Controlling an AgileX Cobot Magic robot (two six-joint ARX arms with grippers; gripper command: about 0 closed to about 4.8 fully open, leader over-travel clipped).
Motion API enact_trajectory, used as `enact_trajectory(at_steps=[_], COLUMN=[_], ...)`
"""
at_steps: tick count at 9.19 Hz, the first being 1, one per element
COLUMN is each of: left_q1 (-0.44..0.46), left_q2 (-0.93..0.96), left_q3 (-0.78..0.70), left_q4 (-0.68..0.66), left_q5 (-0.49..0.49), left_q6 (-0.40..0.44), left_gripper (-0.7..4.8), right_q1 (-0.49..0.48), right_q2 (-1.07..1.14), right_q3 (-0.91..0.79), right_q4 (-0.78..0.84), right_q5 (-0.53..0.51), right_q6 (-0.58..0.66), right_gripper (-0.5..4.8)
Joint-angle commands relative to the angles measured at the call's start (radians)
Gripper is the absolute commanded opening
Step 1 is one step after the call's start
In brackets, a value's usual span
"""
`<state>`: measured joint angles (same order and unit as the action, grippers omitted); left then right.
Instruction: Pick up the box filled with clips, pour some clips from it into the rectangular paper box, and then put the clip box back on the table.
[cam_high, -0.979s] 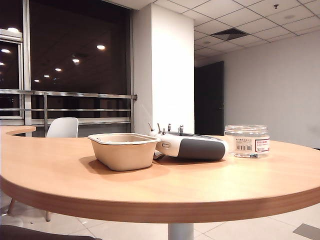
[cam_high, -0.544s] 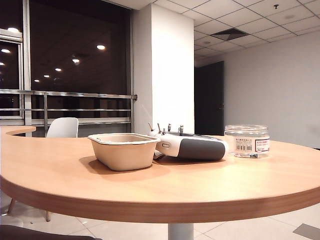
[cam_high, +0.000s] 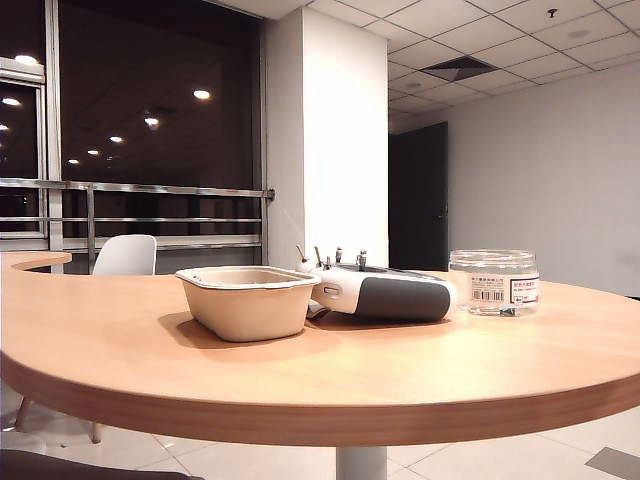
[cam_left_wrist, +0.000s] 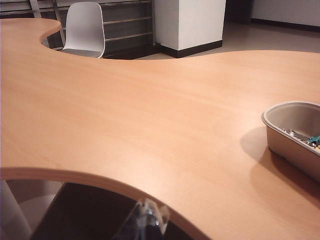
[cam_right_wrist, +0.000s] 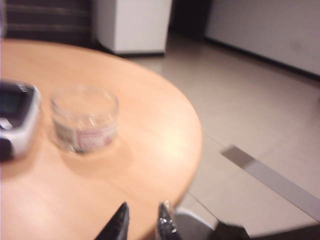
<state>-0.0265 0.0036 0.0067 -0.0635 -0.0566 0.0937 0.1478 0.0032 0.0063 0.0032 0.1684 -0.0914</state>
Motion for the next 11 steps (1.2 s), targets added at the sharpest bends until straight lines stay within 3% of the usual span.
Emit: enact_trajectory(at_steps=[1,4,7,10,11], left_q1=[0.000,0.000,0.000,0.000,0.000], left_q2=[-0.001,-0.001,-0.001,-0.001,-0.001], left_q3=[0.000,0.000,0.000,0.000,0.000], left_q4=[0.012,0.013,0.013,0.012,0.013], left_q5=[-0.003,-0.003,-0.003,-0.003,-0.003], left_q6=[0.003,0.003,0.003,0.003,0.003], left_gripper=[-0.03,-0.03,-0.03,-0.03,-0.03], right_q1=[-0.089,-0.088,-0.088,-0.089,-0.090], right_q2=[-0.002,-0.002,-0.002,-0.002,-0.002], right_q3=[0.002,0.002,0.002,0.002,0.002], right_q4=[0.027,0.028,-0.003,0.019,0.101], right_q5=[-0.014,-0.086,-0.154,-0.137,-0.098], right_q6=[0.122,0.201,0.160,0.083,0.083], right_gripper=[0.81,0.81,0.81,0.81,0.81])
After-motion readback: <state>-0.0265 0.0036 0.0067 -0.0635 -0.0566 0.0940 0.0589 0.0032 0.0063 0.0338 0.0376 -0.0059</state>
